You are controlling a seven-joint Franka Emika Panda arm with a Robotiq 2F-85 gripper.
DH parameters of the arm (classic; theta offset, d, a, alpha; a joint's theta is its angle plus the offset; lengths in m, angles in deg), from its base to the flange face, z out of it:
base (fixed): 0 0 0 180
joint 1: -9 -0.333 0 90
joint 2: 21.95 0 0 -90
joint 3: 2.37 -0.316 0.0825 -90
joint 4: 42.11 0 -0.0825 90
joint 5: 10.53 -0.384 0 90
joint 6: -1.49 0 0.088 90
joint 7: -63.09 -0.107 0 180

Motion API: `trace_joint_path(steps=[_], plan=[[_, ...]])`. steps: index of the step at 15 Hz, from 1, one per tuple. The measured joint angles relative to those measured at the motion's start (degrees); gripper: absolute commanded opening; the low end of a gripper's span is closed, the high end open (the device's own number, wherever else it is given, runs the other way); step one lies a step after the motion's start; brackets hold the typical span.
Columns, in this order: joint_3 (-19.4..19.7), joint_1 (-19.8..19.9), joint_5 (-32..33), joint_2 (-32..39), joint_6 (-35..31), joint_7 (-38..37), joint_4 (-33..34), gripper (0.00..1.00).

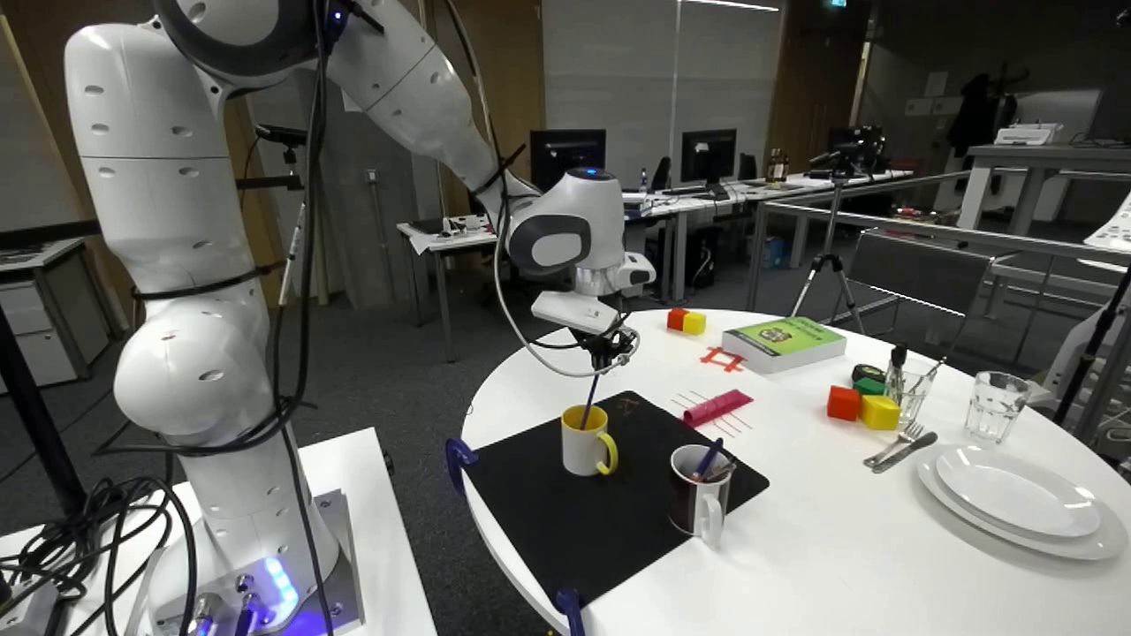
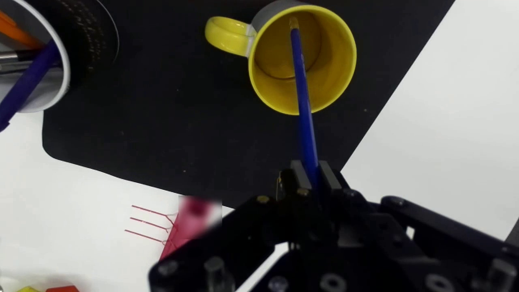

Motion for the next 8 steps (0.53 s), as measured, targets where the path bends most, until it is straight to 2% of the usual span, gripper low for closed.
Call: trace_joint_path(steps=[4,5,6,8], plan=[[-0.18,-0.01,0.35,1.55,-4.32,1.92,-1.29,0.02],[-0.22,-0.01,0.59,1.83,-5.09,2.18,-1.53,0.34],[-0.24,-0.01,0.89,2.03,-5.75,2.34,-1.78,0.36],[-0.24,-0.01,1.82,2.51,-6.46,2.36,-2.08,0.49]])
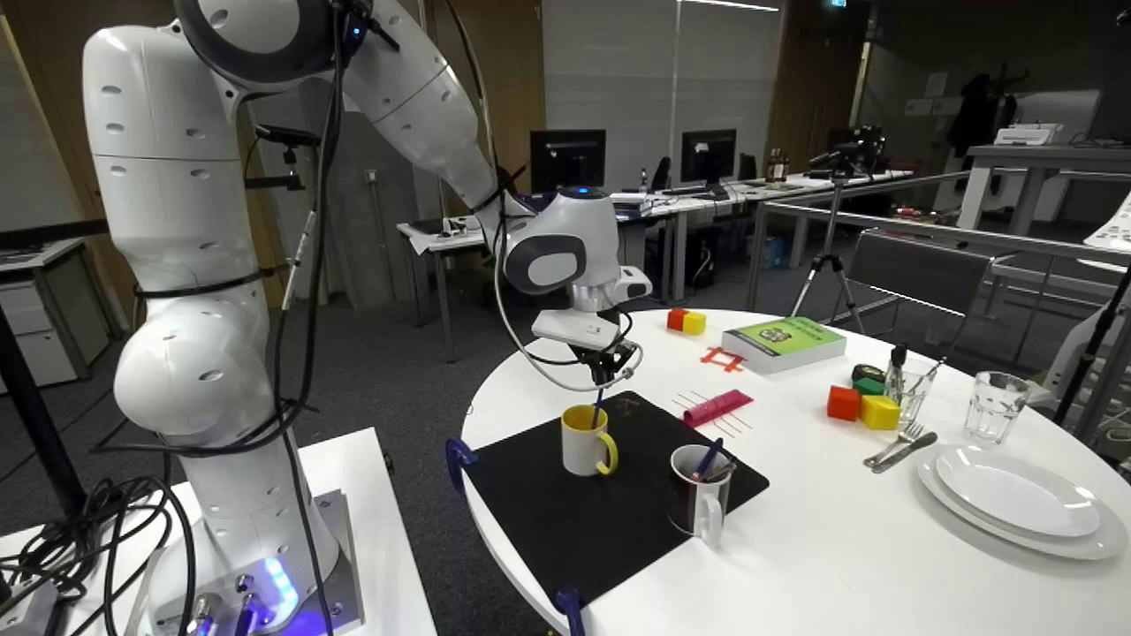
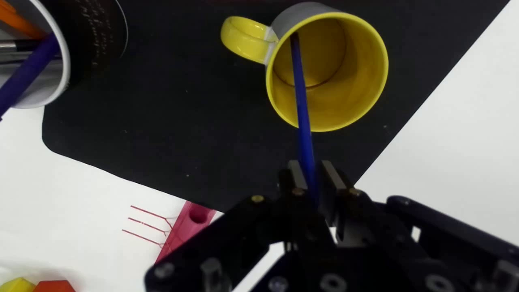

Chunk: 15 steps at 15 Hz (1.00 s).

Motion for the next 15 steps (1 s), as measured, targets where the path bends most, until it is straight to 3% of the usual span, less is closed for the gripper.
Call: trace_joint_path(steps=[6,7,15], plan=[[-0.2,0.09,-1.1,0.33,-1.14,0.9,-0.09,0.95],[-0.3,0.14,-2.47,0.25,-2.02,1.64,-0.09,0.99],[-0.46,1.08,-21.16,-6.27,-4.48,13.19,-0.38,1.0]])
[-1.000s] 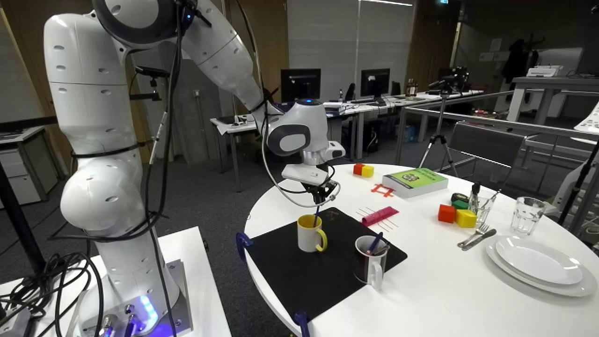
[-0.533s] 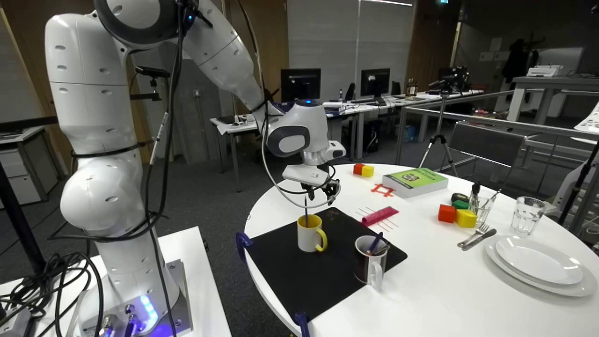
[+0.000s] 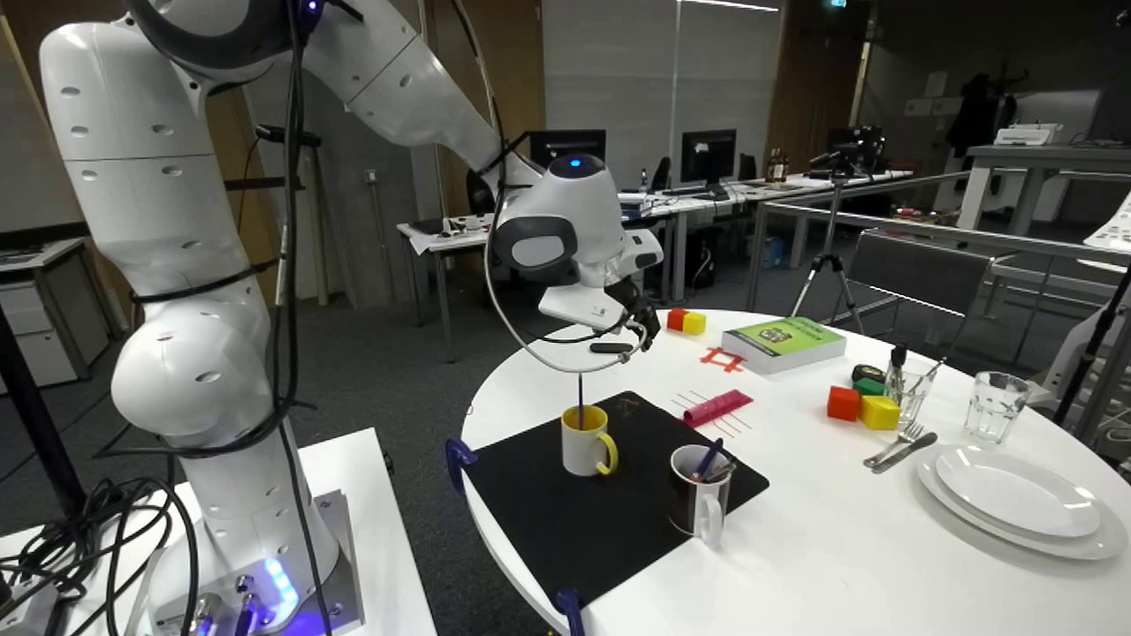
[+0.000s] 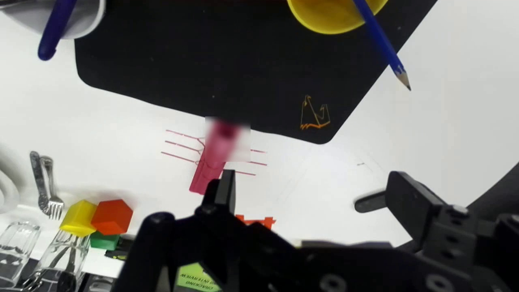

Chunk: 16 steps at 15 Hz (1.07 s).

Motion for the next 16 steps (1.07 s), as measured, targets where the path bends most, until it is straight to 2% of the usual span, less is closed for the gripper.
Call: trace_joint_path(steps=[2,4,6,8,11,13,16], plan=[[0.33,0.0,-0.91,-1.84,0.14,0.19,-0.26,1.0],[0.82,0.12,1.54,-3.05,0.16,-1.65,-1.01,1.0],[1.51,0.66,8.47,-4.01,0.17,-7.29,-2.15,1.0],[3.24,0.78,18.49,-5.1,1.32,-15.51,-3.08,1.0],[5.22,1.42,30.06,-7.6,6.44,-25.32,-3.26,1.0],[6.07,1.39,32.29,-9.74,9.54,-27.84,-3.26,1.0],[7.33,0.61,30.46,-12.66,12.56,-28.12,-3.25,1.0]])
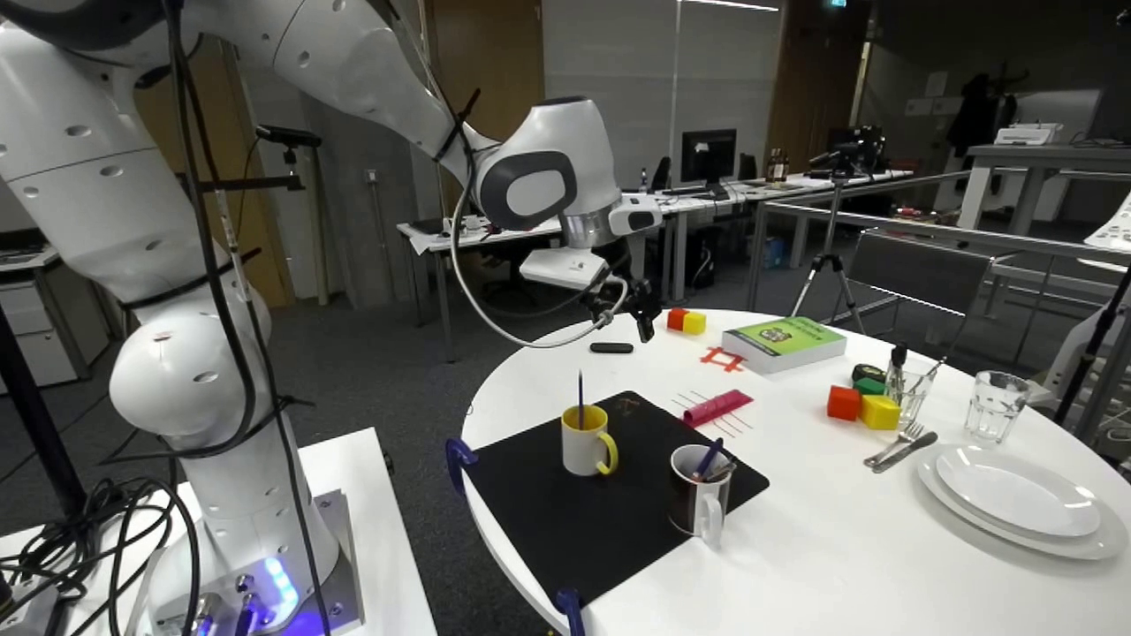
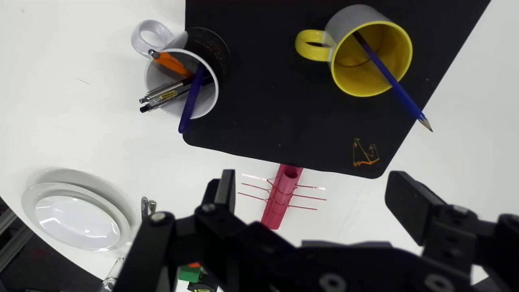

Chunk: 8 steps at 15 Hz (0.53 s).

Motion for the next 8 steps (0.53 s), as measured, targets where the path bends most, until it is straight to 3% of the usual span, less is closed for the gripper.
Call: trace_joint_path(steps=[8], plan=[[2.97,-1.6,-3.34,-4.59,20.64,0.15,3.68,1.0]])
